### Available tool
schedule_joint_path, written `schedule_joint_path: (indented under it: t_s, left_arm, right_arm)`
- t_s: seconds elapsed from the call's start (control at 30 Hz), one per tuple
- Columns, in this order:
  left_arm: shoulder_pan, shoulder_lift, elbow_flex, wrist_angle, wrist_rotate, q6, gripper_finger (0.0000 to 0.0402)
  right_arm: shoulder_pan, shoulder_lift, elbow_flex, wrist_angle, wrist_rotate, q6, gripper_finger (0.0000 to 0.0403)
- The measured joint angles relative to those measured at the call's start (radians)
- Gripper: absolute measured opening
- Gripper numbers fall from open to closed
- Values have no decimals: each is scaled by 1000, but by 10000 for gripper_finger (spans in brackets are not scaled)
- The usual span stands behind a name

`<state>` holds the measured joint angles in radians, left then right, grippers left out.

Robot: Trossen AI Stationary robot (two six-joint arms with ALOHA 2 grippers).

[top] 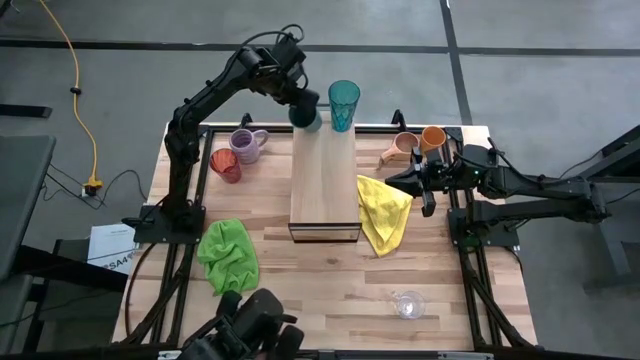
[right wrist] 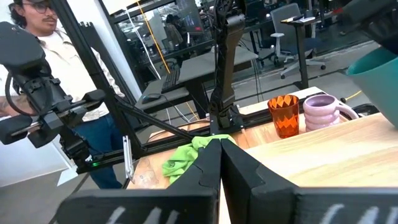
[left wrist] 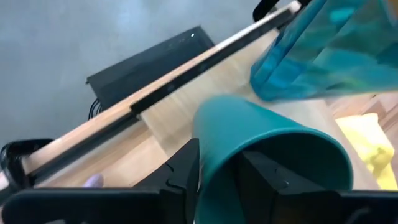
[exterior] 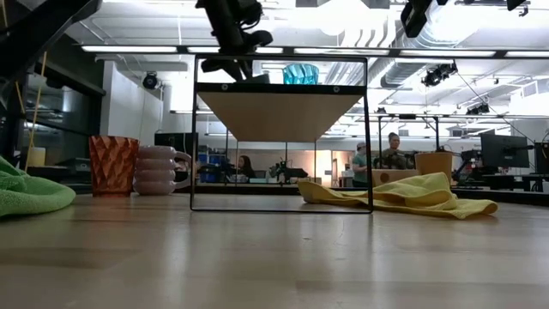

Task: Stack small to large cups/mugs on shelf
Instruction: Put the blue plastic cup on the shelf

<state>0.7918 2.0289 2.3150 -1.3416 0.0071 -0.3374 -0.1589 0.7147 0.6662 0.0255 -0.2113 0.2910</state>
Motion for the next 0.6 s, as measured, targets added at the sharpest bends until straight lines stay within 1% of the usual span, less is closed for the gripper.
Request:
schedule_joint_path:
  t_s: [0.17, 0.27, 0.6]
  left_arm:
    - [0, 0, 0, 48, -1, -8, 69]
    - [0, 0, 0, 58, -18, -7, 65]
    - [0, 0, 0, 66, -44, 0, 80]
  right_arm:
    - [0, 0, 0, 0, 0, 0, 0]
    - [0, 0, 0, 0, 0, 0, 0]
    - [0, 0, 0, 0, 0, 0, 0]
